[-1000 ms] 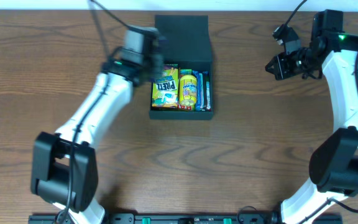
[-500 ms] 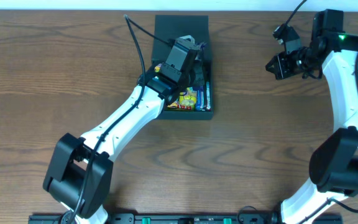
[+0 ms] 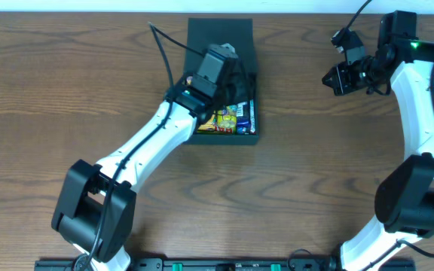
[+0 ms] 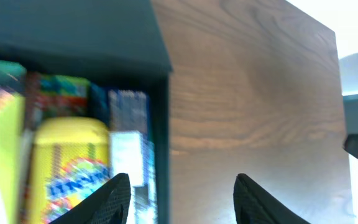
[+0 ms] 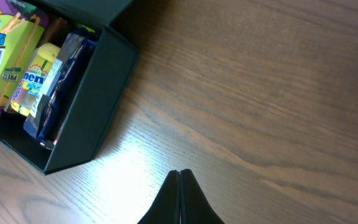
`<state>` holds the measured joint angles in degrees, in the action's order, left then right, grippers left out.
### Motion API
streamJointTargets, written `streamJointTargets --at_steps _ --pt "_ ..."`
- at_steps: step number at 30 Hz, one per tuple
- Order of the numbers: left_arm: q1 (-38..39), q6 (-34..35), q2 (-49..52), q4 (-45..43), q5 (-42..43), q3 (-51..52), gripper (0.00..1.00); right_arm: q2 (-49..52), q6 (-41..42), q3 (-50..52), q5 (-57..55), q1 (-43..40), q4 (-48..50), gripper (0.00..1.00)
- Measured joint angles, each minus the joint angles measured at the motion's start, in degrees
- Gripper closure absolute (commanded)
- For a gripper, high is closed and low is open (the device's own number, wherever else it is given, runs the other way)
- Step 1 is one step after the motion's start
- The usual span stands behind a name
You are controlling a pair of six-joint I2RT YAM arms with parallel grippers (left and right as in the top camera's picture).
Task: Pack container
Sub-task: 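Carry the blue bar with the left gripper and insert it into the box, then release the blue bar and lift the left gripper back left, then grip the box lid edges with both grippers and swing it upward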
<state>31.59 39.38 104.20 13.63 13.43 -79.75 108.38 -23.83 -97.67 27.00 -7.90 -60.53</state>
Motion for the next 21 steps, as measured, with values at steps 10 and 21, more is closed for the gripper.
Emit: streamJointTargets --at_steps 10,21 --pt "-15.3 -7.0 -0.1 -0.7 0.2 -0.8 0.95 0.0 9.9 0.0 5.9 0.0 5.9 0.98" --pt "-28.8 -4.1 14.2 -4.8 11.1 -9.5 0.95 13.3 29.4 0.0 9.6 8.3 24.9 0.98"
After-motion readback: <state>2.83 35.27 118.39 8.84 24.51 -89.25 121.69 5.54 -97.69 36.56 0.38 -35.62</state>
